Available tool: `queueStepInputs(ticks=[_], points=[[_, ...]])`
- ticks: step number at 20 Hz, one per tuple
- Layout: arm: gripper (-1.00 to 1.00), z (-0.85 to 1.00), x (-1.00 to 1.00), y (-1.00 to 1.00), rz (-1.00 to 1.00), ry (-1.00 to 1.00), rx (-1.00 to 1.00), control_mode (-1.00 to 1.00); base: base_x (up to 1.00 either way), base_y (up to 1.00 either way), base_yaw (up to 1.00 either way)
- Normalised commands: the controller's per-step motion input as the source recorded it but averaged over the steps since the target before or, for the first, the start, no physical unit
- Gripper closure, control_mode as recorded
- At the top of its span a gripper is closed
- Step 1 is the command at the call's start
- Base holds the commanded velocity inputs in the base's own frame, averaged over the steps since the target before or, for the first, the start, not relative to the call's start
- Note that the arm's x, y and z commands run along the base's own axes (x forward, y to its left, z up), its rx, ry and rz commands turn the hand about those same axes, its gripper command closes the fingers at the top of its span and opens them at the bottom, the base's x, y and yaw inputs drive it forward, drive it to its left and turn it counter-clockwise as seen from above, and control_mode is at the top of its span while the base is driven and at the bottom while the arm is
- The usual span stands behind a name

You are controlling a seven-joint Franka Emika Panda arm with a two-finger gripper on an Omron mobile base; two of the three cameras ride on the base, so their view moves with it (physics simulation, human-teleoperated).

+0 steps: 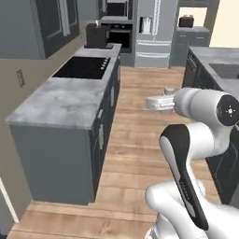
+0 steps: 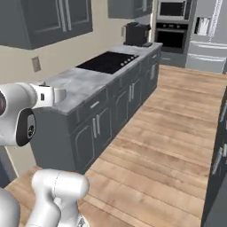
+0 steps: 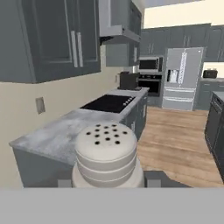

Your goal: The dining table condiment station is running low on shaker. Refill the condiment station by opening the cabinet and taking the shaker from the cabinet and placing it on the dining table.

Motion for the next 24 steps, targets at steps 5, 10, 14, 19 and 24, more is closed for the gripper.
queueStepInputs(ticks=[5,10,14,19,24], points=[[1.0,0.0,0.0,0.0,0.0,0.0,0.0,1.0,0.0,-0.39,-0.84],[1.0,0.0,0.0,0.0,0.0,0.0,0.0,1.0,0.13,-0.47,-0.74],[1.0,0.0,0.0,0.0,0.0,0.0,0.0,1.0,0.33,-0.67,-0.63],[1.0,0.0,0.0,0.0,0.0,0.0,0.0,1.0,0.62,-1.0,-0.37],[1.0,0.0,0.0,0.0,0.0,0.0,0.0,1.0,0.66,-1.0,-0.28]])
